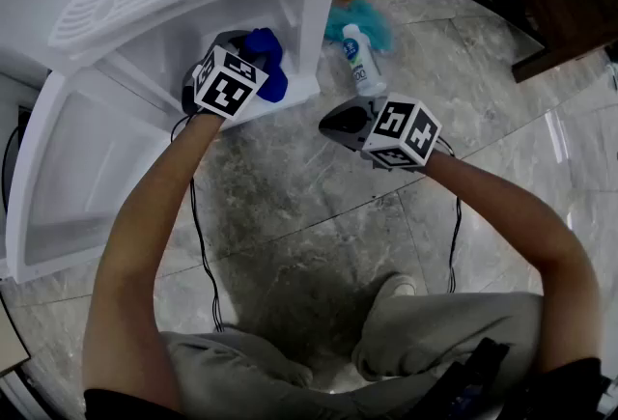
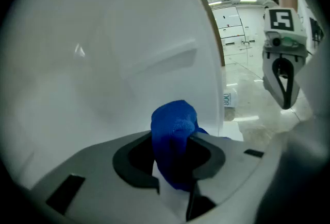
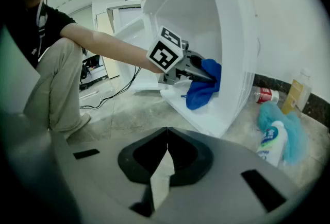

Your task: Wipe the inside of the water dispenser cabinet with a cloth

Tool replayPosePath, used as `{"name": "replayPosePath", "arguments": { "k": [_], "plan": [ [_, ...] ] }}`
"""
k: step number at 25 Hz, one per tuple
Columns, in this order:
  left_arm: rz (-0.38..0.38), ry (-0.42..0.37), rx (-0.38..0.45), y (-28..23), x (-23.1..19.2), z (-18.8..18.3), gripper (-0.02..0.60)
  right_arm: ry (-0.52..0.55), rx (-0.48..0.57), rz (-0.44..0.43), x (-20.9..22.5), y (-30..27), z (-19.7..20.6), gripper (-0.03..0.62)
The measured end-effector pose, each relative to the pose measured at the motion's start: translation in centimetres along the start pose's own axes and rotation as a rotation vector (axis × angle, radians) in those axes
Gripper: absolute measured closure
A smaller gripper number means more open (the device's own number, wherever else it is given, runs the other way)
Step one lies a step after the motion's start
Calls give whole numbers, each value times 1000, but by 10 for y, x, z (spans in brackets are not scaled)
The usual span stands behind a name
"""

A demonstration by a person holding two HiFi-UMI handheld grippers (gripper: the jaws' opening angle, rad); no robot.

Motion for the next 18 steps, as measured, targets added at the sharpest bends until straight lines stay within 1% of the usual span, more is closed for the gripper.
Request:
{"name": "replayPosePath", "arguments": {
  "k": [2, 5, 8, 11, 13, 15, 17, 18],
  "plan": [
    [-20, -32, -40, -17, -11, 2, 466, -16, 3, -2, 9, 7, 6, 595],
    [-83, -85, -94, -36, -32, 1, 466, -47, 17, -4, 20, 16, 15, 595],
    [-157, -88, -134, -48, -51, 3, 466, -85, 25, -2, 25, 26, 26, 595],
    [-207, -106, -148, -53, -62, 4, 468, -110, 19, -2, 26, 30, 38, 595],
    [-228, -116, -148, -53, -64, 4, 468, -115, 12, -6, 25, 30, 43, 595],
    [-245, -109, -141, -52, -63, 4, 468, -112, 8, -11, 23, 30, 44, 595],
    [-249, -99, -131, -48, -59, 3, 468, -105, 12, -17, 21, 29, 40, 595],
    [-237, -95, -118, -46, -55, 2, 468, -101, 16, -20, 20, 27, 38, 595]
  ]
}}
Point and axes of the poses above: the fingertips, and each gripper's own axes: y backward along the fingers, x to its right, z out of its underside, the point moved 1 cm from there along y, backward along the fingers, and after that the axes turned 15 degrees about -y, right-handed, at the moved point
